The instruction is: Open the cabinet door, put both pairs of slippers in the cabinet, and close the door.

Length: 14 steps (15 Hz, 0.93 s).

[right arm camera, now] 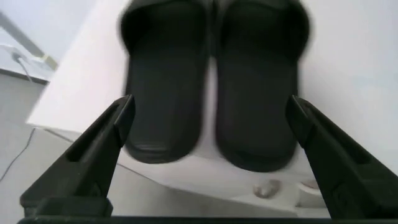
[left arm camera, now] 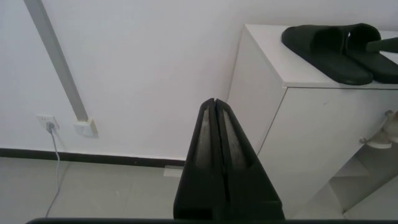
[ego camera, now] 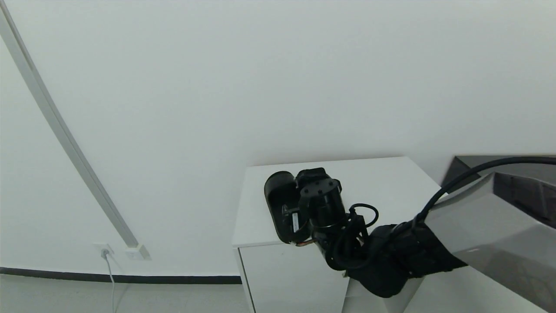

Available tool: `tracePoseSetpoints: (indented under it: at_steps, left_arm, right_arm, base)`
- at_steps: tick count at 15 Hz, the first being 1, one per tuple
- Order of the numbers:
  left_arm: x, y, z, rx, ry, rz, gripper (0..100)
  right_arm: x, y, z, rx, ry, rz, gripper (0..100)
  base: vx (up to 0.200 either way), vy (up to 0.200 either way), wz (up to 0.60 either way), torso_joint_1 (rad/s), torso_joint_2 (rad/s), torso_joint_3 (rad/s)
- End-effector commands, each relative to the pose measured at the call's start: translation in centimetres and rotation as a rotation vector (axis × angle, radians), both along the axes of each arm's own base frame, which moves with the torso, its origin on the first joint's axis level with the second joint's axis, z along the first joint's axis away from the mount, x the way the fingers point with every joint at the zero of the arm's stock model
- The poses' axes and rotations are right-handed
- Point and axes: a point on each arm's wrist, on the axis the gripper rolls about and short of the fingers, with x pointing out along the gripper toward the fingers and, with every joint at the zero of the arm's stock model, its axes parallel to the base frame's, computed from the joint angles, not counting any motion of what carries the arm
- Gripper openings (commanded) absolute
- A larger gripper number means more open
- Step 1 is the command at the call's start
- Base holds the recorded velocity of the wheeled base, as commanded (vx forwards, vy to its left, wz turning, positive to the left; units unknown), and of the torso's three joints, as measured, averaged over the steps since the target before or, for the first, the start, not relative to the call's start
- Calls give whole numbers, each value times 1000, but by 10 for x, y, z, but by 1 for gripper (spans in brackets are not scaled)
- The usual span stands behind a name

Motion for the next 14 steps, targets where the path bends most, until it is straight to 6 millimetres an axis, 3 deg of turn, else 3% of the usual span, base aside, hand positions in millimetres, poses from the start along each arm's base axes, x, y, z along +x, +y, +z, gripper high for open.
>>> tracePoseSetpoints:
  at_steps: [1,6,10,11,14]
  left_arm:
    - [0,0,0,-1,1,1,0]
    - [0,0,0,-2,1,2,0]
    - [0,0,0,-2,1,2,0]
    - [0,0,0,-2,1,2,0]
    - [0,0,0,-2,1,2,0]
  right_arm:
    - [23,7,-19,-15,4,-17,100]
    - [50,23,-22,-1,-10,-19,100]
    - [60,28,-18,0,-11,-26,100]
    - [60,28,-19,-2,-11,-26,0]
    - [60,28,-19,-10,-12,-24,0]
  base:
    - [0,0,0,0,0,0]
    - [0,0,0,0,0,0]
    - [0,0,0,0,0,0]
    - [0,0,0,0,0,0]
    - [0,0,0,0,0,0]
